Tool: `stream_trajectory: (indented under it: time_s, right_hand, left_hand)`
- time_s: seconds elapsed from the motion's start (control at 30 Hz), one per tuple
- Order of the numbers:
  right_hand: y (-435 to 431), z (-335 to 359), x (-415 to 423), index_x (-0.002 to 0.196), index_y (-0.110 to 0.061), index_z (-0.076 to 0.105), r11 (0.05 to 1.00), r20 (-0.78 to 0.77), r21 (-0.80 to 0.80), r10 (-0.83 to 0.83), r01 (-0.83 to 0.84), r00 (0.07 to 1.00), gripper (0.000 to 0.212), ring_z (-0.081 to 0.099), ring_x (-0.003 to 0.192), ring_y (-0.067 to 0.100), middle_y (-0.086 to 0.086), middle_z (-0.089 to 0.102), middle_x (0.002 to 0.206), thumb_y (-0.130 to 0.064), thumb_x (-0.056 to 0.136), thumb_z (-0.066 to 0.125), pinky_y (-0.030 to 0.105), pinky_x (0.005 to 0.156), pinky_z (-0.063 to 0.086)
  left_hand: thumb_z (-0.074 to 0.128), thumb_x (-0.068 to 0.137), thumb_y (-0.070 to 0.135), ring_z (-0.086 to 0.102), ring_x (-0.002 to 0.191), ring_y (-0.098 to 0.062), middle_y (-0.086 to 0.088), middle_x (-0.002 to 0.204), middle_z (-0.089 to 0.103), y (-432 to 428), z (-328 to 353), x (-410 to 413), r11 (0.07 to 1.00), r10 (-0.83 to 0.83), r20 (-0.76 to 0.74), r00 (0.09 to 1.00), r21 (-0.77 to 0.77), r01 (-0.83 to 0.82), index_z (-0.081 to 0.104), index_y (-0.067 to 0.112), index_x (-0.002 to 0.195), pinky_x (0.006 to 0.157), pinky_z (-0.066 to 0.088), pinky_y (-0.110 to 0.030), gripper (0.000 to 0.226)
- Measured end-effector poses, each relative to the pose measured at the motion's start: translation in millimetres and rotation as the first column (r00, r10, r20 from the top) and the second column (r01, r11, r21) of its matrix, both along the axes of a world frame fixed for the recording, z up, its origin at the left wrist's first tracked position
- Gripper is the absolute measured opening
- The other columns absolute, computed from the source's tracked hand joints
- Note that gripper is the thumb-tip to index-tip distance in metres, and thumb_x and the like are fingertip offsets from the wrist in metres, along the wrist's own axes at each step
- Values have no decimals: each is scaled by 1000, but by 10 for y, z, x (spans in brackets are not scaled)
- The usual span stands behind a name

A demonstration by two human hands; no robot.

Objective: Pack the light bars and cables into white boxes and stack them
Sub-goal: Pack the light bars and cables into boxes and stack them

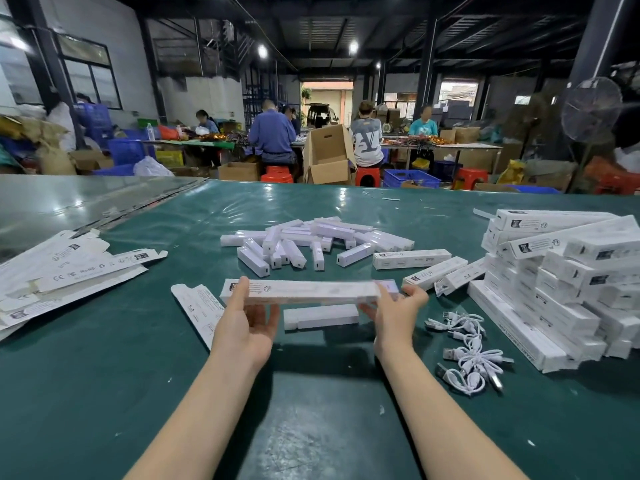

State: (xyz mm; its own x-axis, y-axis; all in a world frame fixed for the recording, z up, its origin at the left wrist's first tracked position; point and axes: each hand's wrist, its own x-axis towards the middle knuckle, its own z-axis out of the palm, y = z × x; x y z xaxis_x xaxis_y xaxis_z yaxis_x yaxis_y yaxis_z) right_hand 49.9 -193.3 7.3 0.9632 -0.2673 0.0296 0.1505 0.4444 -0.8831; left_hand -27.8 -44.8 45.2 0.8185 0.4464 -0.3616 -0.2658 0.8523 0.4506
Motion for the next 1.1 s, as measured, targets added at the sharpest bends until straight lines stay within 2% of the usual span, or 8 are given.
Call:
stream_trajectory:
  time_s: [0.1,0.27,0.4,0.53,0.7,0.9,1.0,1.1]
  right_hand:
    - [-82,41,47,99,-17,41,977,-61,204,67,-54,996,33,54,69,16,9,54,88,6,82,58,27,61,47]
    - [16,71,-33,84,-19,53,978,98,-154,159,-143,982,21,56,73,13,6,59,88,1,85,60,24,69,49]
    - [192,87,-193,88,-25,48,897,187,-367,329,-245,926,15,59,54,11,2,52,82,-12,93,52,27,52,53]
    - [186,89,-241,93,-32,50,800,186,-533,428,-275,885,27,56,54,14,1,49,83,-5,90,53,27,49,51]
    - [152,49,-222,91,-27,62,531,-1,-761,574,-373,819,32,54,56,13,1,58,82,2,79,55,19,52,44]
    - [57,70,-133,74,-12,49,773,-10,-449,497,-448,868,17,54,45,11,6,51,68,4,69,52,19,39,33]
    - [-27,111,-108,75,-11,52,794,-52,-208,575,-572,817,24,57,46,16,4,54,63,-2,54,44,17,38,32]
    - [-71,128,-93,81,-13,60,791,6,32,611,-610,792,26,56,45,13,1,62,61,8,67,54,15,37,35]
  left_hand:
    - [60,90,15,59,72,-13,-4,77,60,20,6,10,1000,7,104,995,9,-9,57,11,89,54,57,-23,5]
    - [56,91,12,59,73,-11,2,75,64,-29,-55,52,960,136,163,977,220,-170,56,20,90,66,58,-21,8]
    - [57,89,7,64,84,-15,-2,94,66,-225,-155,51,897,29,170,985,431,-100,58,18,96,78,55,-28,13]
    - [57,88,7,69,80,-12,1,81,73,-314,-179,39,829,-38,186,982,554,-73,63,10,87,73,57,-22,7]
    - [59,89,13,55,46,-1,10,54,63,-180,-121,26,861,15,118,993,503,-73,58,16,79,45,46,-14,11]
    - [53,88,8,49,43,1,16,48,55,-46,-104,32,865,57,111,992,491,-104,56,25,75,48,42,-15,22]
    - [60,86,13,56,44,0,12,48,58,-30,-86,36,904,61,93,994,418,-95,54,19,72,49,50,-17,16]
    - [67,83,27,61,44,-4,8,49,63,-26,-56,22,962,67,50,997,262,-78,55,18,74,44,53,-20,18]
